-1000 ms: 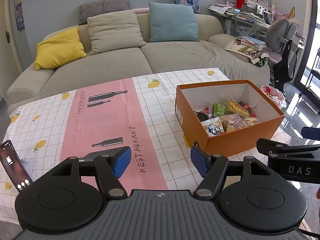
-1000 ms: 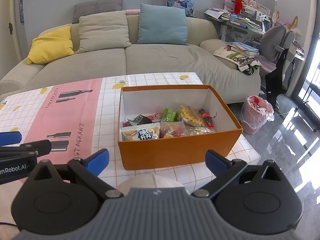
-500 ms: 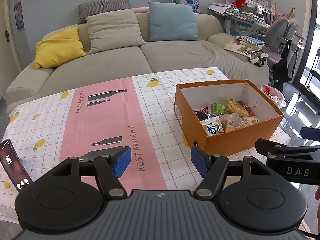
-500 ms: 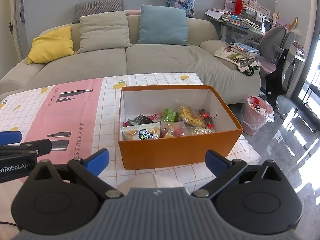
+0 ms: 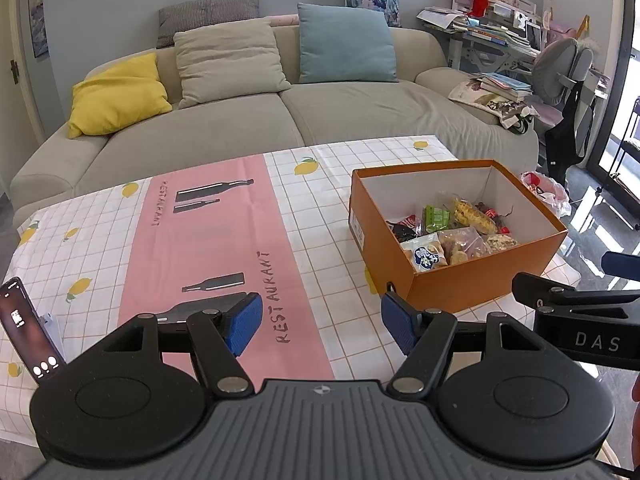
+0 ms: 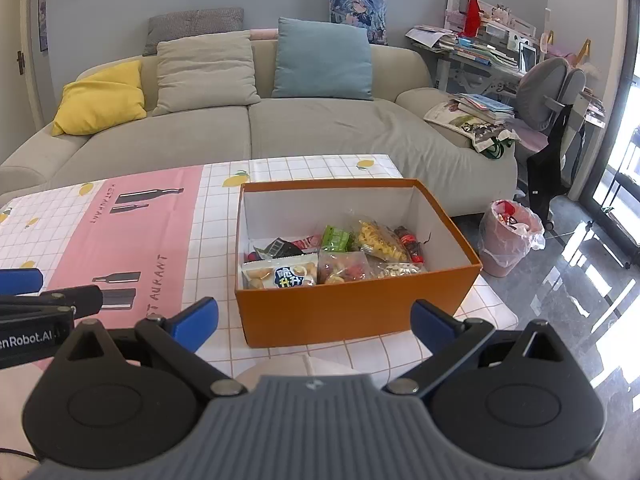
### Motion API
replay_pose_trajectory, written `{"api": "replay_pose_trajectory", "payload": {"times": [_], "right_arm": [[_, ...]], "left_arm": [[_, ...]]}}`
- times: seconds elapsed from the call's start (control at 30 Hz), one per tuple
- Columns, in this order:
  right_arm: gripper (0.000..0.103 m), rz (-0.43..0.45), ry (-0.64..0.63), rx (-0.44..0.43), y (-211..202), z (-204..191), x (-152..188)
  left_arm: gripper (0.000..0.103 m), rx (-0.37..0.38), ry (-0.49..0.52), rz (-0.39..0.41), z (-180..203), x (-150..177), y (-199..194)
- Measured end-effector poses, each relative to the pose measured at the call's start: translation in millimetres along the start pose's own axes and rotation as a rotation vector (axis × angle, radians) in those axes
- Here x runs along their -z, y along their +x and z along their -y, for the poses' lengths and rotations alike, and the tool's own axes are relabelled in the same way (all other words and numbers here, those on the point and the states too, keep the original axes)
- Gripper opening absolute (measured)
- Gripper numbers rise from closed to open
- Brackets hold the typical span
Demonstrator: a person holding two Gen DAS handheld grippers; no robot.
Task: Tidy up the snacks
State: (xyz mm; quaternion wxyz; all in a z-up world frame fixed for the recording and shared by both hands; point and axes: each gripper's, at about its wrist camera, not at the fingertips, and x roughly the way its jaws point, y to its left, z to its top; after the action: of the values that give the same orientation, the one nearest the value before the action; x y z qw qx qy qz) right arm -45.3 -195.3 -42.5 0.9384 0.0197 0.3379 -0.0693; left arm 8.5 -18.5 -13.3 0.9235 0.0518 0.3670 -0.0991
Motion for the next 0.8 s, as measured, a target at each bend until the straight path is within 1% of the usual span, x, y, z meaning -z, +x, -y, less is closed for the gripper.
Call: {"api": "replay_pose_trajectory", "payload": {"times": [0.8], "right_arm": [[0.100, -0.017, -0.009, -0.011, 2.9, -0.5, 2.2]], "left_arm": [[0.080, -0.006, -0.001, 0.005, 3.6, 0.8, -2.0]]}}
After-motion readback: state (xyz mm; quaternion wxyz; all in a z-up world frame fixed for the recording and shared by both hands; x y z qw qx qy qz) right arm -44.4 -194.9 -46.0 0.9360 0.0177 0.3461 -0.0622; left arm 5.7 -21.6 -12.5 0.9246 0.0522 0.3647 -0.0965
